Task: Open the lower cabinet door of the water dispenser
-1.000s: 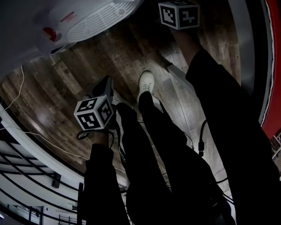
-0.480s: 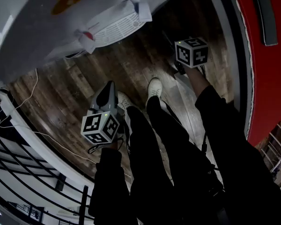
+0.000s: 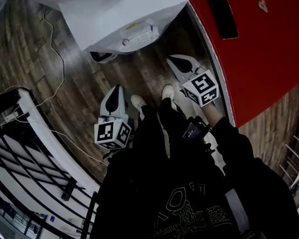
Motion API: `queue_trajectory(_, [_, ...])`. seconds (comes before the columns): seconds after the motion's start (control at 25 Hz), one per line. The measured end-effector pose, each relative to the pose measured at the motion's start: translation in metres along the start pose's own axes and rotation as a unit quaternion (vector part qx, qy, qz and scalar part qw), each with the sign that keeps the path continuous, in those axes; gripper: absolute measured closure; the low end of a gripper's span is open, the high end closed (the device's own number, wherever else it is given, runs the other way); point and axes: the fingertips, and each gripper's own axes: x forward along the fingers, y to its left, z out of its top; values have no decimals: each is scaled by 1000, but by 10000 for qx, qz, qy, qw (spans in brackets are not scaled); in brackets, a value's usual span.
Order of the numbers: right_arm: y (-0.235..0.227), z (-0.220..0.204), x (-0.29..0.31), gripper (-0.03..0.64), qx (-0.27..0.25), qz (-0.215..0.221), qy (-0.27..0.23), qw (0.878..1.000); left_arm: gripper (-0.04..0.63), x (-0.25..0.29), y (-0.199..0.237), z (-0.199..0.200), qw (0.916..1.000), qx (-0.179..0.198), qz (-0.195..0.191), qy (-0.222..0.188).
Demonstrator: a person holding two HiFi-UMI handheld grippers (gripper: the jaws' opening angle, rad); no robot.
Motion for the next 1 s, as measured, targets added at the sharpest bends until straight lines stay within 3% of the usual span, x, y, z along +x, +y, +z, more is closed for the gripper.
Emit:
queue_trajectory(0.16, [16, 93, -58, 619, -506, -321, -683, 9959, 588, -47, -10, 71, 9981, 266, -9, -559])
queue_trajectory(0.28, [18, 131, -107, 619, -378, -682, -982, 9921, 589, -83, -18, 108, 9953, 445, 30, -862])
queue_trajectory(0.6, [28, 183, -191, 620, -35, -1330, -1418, 9809, 588, -140, -41, 180, 9846, 597, 149, -1635])
queue_trajectory(0.76, [30, 202, -207, 619, 42, -1469, -1707, 9743, 589, -152, -56, 196, 9798, 785, 112, -1835])
queue_trajectory(1.0, [42, 222, -220, 619, -308, -1542, -2041, 9662, 588, -164, -64, 214, 9730, 958, 190, -2091])
